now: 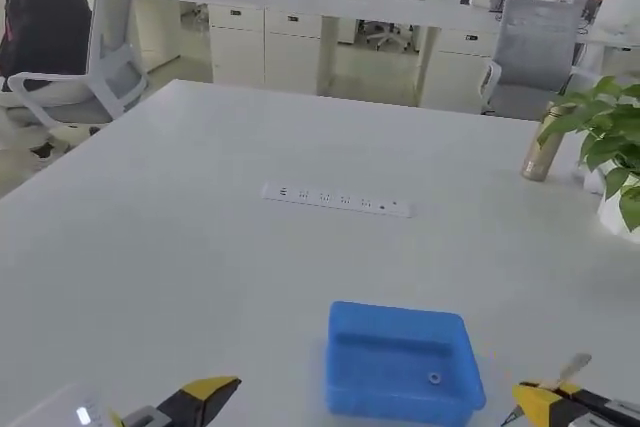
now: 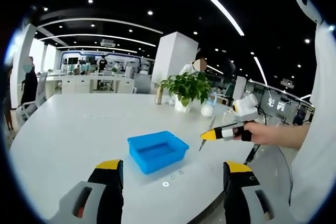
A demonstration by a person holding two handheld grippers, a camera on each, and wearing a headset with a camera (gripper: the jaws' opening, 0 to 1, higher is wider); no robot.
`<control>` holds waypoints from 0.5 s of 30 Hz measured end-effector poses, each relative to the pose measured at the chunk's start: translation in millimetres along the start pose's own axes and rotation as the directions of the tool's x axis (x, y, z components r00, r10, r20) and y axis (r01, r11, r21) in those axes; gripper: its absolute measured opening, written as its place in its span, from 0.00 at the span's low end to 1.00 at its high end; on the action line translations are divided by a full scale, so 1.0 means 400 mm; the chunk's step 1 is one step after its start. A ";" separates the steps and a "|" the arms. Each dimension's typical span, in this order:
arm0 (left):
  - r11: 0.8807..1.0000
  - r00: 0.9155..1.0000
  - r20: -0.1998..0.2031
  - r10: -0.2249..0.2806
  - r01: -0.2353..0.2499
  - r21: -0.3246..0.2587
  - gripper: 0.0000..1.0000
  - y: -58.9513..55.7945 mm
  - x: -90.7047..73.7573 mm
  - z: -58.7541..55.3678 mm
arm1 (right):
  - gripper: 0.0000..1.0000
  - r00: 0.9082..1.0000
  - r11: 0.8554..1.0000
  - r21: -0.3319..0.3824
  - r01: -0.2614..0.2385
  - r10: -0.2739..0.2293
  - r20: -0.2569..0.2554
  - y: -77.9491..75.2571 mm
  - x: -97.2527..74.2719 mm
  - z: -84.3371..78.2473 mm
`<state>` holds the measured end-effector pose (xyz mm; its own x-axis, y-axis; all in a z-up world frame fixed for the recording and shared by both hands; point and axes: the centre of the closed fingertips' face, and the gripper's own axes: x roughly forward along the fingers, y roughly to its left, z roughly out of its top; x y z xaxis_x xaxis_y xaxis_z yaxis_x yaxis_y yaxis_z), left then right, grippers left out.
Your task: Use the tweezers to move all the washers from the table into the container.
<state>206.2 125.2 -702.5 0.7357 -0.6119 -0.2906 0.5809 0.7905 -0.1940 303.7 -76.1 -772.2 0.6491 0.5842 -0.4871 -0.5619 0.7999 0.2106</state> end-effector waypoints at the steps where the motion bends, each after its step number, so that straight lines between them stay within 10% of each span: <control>1: 1.000 1.000 -0.001 -0.002 0.002 -0.003 0.79 -0.001 0.000 -0.001 | 0.03 1.000 1.000 0.008 0.006 -0.006 -0.015 0.002 -0.004 -0.016; 15: 1.000 1.000 -0.009 -0.010 0.010 0.002 0.78 -0.004 0.000 -0.006 | 0.03 0.989 0.991 0.106 0.076 -0.062 -0.135 -0.015 -0.031 -0.150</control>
<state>204.3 124.0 -704.4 0.7268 -0.6192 -0.2973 0.5888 0.7845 -0.1945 268.6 -96.4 -818.3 0.6073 0.5097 -0.6094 -0.4533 0.8522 0.2611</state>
